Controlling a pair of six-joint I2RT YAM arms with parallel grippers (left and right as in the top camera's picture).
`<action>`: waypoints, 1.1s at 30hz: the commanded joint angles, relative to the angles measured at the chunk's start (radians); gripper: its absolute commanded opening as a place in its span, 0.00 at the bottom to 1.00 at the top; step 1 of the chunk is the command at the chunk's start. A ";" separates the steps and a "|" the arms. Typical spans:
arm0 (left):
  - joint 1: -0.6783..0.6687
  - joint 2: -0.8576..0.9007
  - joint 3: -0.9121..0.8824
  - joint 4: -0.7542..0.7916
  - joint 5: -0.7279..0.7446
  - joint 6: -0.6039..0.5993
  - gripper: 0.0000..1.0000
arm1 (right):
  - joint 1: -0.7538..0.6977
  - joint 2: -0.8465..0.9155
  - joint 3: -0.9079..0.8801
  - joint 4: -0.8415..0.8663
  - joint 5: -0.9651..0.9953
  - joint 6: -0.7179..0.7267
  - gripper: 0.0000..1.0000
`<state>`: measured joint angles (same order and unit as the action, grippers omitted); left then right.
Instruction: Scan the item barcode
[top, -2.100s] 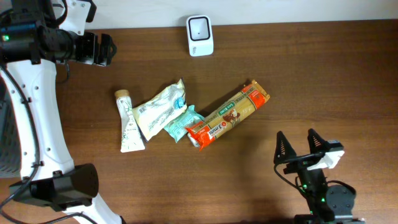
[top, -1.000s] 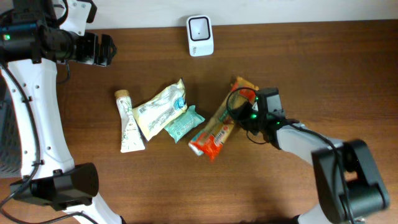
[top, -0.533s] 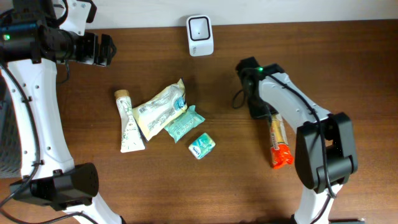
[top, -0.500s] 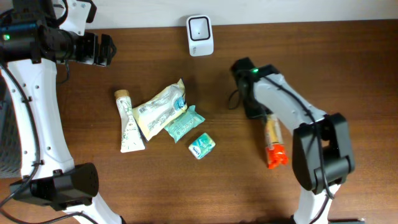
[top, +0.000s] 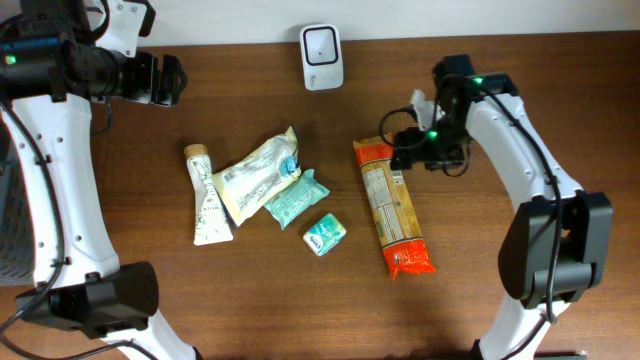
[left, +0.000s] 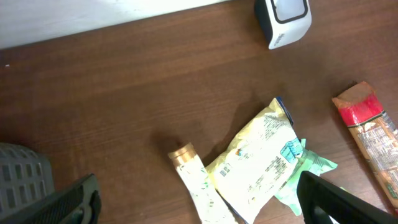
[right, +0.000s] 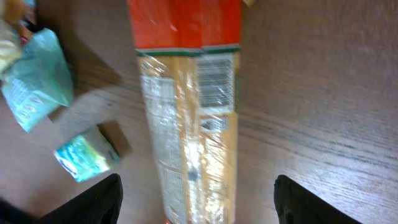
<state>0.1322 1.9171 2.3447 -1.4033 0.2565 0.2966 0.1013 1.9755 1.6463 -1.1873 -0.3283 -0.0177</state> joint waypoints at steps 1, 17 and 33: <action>0.002 -0.002 0.001 0.002 0.005 0.016 0.99 | -0.025 -0.005 -0.146 0.032 -0.041 -0.081 0.75; 0.002 -0.002 0.001 0.002 0.005 0.016 0.99 | -0.148 -0.005 -0.727 0.463 -0.353 -0.134 0.14; 0.002 -0.002 0.001 0.002 0.005 0.016 0.99 | 0.366 -0.169 -0.363 0.181 0.842 0.180 0.04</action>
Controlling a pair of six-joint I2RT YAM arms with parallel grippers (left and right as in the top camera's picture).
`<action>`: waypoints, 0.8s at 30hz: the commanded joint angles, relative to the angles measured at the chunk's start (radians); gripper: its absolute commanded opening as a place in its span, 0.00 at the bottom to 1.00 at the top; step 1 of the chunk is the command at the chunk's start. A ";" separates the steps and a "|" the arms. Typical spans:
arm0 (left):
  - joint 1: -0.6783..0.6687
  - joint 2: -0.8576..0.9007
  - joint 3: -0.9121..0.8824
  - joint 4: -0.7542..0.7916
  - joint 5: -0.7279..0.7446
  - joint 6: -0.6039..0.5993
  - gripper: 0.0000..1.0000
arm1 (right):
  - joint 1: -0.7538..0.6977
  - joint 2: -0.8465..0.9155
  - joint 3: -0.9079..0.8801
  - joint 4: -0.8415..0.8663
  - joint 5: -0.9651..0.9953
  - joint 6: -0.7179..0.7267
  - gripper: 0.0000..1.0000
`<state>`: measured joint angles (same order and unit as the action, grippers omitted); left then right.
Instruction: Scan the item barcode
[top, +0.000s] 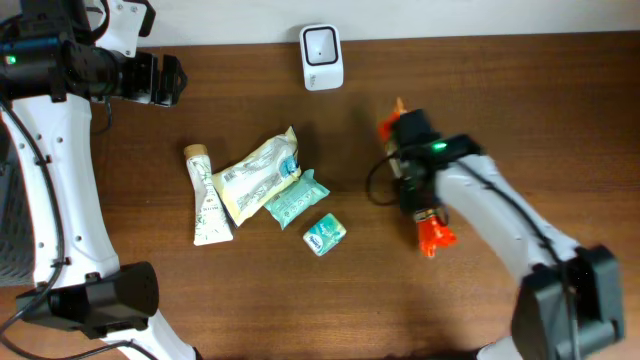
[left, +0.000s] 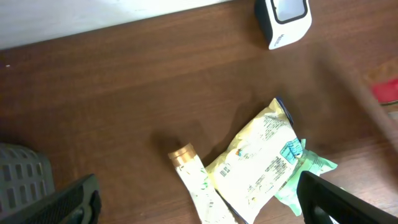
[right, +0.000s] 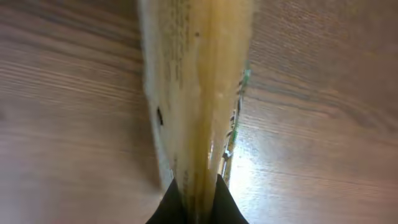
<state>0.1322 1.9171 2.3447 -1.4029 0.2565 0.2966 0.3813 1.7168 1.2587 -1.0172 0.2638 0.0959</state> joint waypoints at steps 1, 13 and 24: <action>0.002 -0.002 0.001 0.002 0.005 0.016 0.99 | 0.116 0.143 0.024 0.010 0.241 0.078 0.04; 0.002 -0.002 0.001 0.002 0.005 0.016 0.99 | 0.109 0.164 0.137 -0.037 -0.215 0.009 0.70; 0.002 -0.002 0.001 0.002 0.005 0.016 0.99 | 0.116 0.158 -0.152 0.237 -0.123 0.009 0.82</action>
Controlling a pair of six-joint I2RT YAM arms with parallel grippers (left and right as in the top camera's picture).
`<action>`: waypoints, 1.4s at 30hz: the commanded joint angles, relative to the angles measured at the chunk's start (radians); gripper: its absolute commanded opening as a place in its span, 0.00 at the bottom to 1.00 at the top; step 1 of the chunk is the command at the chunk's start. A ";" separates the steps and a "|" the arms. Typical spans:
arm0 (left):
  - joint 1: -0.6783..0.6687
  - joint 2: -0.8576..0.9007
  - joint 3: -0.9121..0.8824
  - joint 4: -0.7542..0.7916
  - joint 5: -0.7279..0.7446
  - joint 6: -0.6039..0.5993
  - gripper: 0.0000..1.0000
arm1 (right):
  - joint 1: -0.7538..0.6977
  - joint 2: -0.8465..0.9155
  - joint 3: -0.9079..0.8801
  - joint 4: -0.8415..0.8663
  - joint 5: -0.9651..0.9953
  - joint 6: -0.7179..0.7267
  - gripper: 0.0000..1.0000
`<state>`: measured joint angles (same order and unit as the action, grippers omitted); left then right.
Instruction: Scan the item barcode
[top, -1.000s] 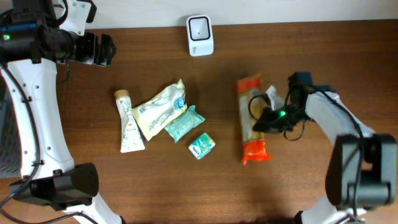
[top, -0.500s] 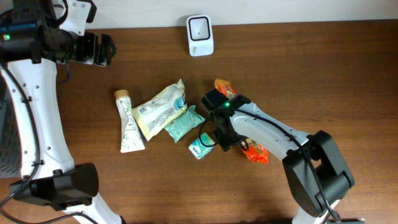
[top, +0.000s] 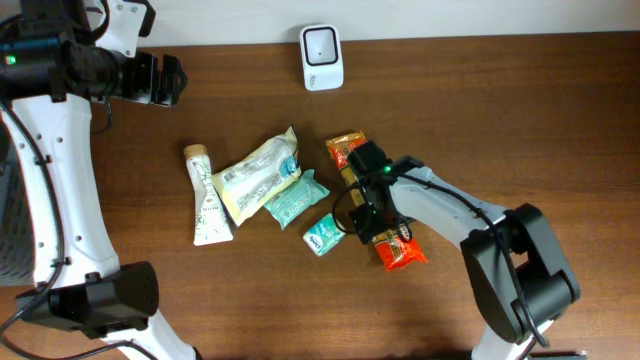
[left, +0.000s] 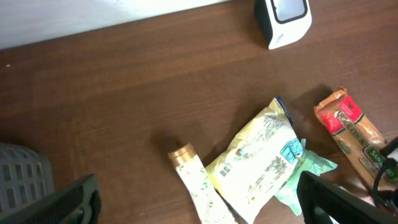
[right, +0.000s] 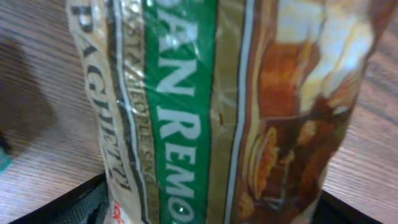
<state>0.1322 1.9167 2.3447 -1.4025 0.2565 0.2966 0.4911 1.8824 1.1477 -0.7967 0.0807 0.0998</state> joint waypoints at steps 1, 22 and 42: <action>0.002 -0.001 0.001 0.001 0.005 0.016 0.99 | 0.006 -0.008 -0.052 0.019 0.077 0.006 0.61; 0.002 -0.001 0.001 0.001 0.005 0.016 0.99 | -0.518 -0.207 0.483 -0.262 -1.582 -0.300 0.04; 0.002 -0.001 0.001 0.001 0.005 0.016 0.99 | -0.020 0.497 0.898 0.549 0.661 -0.662 0.04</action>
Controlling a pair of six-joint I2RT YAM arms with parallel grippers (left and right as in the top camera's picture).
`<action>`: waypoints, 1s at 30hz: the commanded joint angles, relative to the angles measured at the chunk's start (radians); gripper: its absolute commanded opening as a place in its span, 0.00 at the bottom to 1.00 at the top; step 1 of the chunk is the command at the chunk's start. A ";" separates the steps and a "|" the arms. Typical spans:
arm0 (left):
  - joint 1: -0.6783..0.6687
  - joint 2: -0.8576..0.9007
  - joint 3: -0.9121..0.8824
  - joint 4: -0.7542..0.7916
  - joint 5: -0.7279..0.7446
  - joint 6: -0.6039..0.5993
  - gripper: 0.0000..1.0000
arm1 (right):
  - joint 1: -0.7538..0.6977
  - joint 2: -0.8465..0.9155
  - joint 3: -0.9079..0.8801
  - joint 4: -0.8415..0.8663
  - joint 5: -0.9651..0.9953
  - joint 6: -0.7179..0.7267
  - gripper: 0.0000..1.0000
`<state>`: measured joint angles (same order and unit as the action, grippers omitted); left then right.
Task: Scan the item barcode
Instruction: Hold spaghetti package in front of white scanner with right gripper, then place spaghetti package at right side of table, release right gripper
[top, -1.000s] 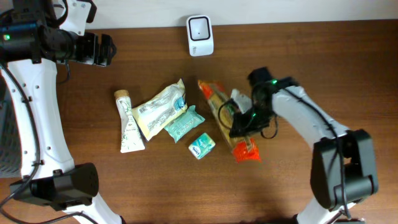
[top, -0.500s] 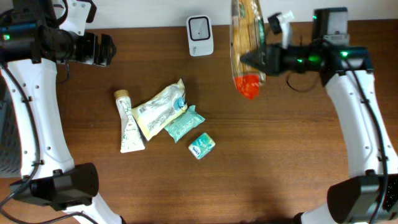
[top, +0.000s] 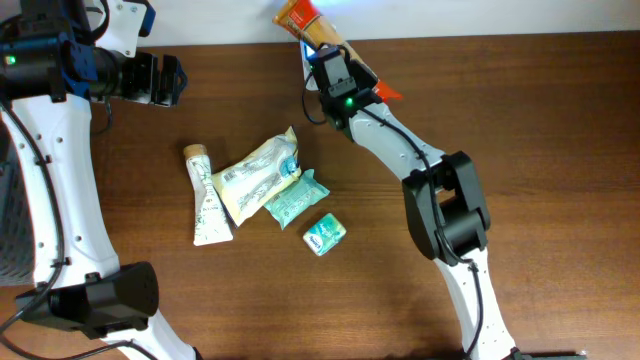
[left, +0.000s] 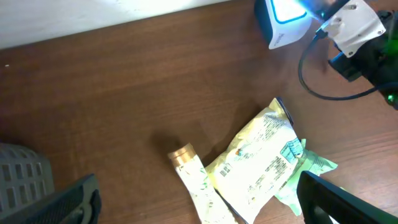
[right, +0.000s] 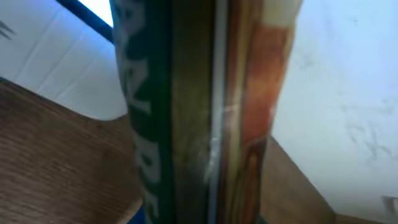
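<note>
The long spaghetti packet (top: 300, 20) with orange ends is held slanted at the table's back edge, and my right gripper (top: 337, 75) is shut on it. Up close, the packet (right: 199, 112) fills the right wrist view, its green and brown faces edge-on in front of the scanner. The white scanner (left: 283, 22) glows blue in the left wrist view; from overhead the gripper and packet cover it. My left gripper (top: 150, 78) hangs open at the far left, high above the table, with nothing between its fingers (left: 68, 202).
A pile lies left of centre: a cream tube (top: 208, 200), a yellow pouch (top: 255, 175), a green wipes pack (top: 293, 198) and a small green-white pack (top: 324, 233). A grey basket (left: 22, 174) stands off the table's left side. A white wall runs along the back.
My right gripper has moved with the spaghetti packet from the middle of the table, beside the small pack, to the scanner at the back edge. The scanner now glows blue. The left arm is unchanged.
The packet lay right of centre with my right gripper open over its upper end. Then the gripper was shut on it and the packet was turned. Then it was held beside the pile, and now it is in front of the scanner.
</note>
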<state>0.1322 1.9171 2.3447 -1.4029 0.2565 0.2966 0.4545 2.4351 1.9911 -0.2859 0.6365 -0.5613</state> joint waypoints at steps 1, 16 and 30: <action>0.002 -0.002 0.001 0.001 0.005 0.015 0.99 | 0.018 -0.055 0.054 0.029 0.115 -0.001 0.04; 0.002 -0.002 0.001 0.002 0.005 0.015 0.99 | -0.178 -0.705 0.055 -0.926 -0.453 0.600 0.04; 0.002 -0.002 0.001 0.001 0.005 0.015 0.99 | -0.605 -0.579 -0.365 -0.951 -0.665 0.386 0.84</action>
<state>0.1322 1.9171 2.3451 -1.4044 0.2562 0.2966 -0.1444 1.8832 1.4456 -1.1137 0.1249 -0.1978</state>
